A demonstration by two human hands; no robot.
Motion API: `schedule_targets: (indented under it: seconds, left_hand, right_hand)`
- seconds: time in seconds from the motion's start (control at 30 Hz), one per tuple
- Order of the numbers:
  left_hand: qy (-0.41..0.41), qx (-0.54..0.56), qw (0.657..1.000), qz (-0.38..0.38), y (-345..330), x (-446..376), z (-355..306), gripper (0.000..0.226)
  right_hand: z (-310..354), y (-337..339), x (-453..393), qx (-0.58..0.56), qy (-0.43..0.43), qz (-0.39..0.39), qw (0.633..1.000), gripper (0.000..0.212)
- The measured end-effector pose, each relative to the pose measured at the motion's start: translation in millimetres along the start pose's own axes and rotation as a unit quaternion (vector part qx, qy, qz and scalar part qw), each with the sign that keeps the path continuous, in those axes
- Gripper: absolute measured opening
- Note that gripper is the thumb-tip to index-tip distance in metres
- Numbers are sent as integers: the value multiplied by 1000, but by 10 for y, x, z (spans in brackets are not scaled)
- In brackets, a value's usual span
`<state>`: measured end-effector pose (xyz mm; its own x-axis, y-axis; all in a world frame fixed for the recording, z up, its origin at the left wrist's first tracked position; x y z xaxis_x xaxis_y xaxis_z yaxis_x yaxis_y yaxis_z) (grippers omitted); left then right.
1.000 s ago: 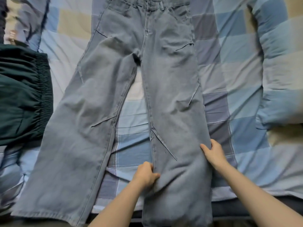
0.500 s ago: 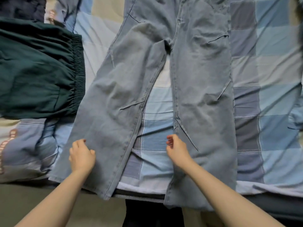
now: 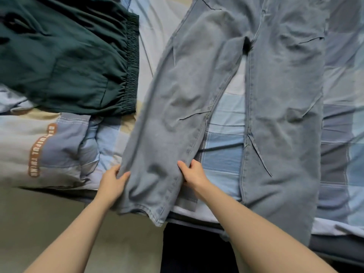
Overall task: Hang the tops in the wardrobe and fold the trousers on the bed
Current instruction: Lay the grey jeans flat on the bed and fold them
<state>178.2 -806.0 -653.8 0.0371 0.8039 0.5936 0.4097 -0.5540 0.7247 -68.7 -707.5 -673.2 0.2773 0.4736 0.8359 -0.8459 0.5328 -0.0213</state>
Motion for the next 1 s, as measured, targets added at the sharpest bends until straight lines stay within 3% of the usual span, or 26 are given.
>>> schedule_targets:
  seconds: [0.13, 0.27, 0.37, 0.47, 0.6, 0.73, 0.87, 1.0]
  left_hand:
    - [10, 31, 994, 103, -10, 431, 347, 7]
    - [54, -107, 966, 227, -209, 980, 736, 13]
    - [103, -195, 958, 184, -164, 1125, 770, 9]
    - [109, -208, 961, 144, -137, 994, 518, 45]
    - [12, -213, 971, 104, -244, 593, -394, 53]
    - [-142, -241, 958, 59, -538, 197, -1689, 57]
    - [-265, -286, 920, 37, -933, -116, -2847, 64]
    - [-347, -312, 884, 43, -1359, -460, -3826, 73]
  right_hand:
    - [-312, 234, 348, 248, 21, -12, 968, 32]
    - [-786, 498, 727, 391, -60, 54, 917, 34]
    - [-863, 597, 877, 329, -119, 80, 933, 16]
    - [-639, 789, 769, 359, -102, 76, 924, 8]
    - [128, 1223, 362, 351, -40, 51, 934, 9]
    - [1103, 2060, -156, 313, 49, -66, 946, 16]
    - [1888, 3013, -569, 338, 113, -239, 903, 27]
    - [2253, 3906, -949, 312, 70, -380, 868, 45]
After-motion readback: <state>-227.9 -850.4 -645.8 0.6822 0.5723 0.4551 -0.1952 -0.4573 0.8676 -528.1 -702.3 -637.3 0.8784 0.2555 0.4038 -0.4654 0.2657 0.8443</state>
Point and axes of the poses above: each hand's wrist, its own x-axis away from the middle knuckle, its own y-axis out of the back of the hand, z = x × y, the point moved 7 cm from there along -x, towards the middle knuckle, and after that the axes turned 9 degrees about -x, right-handed, at the moved point
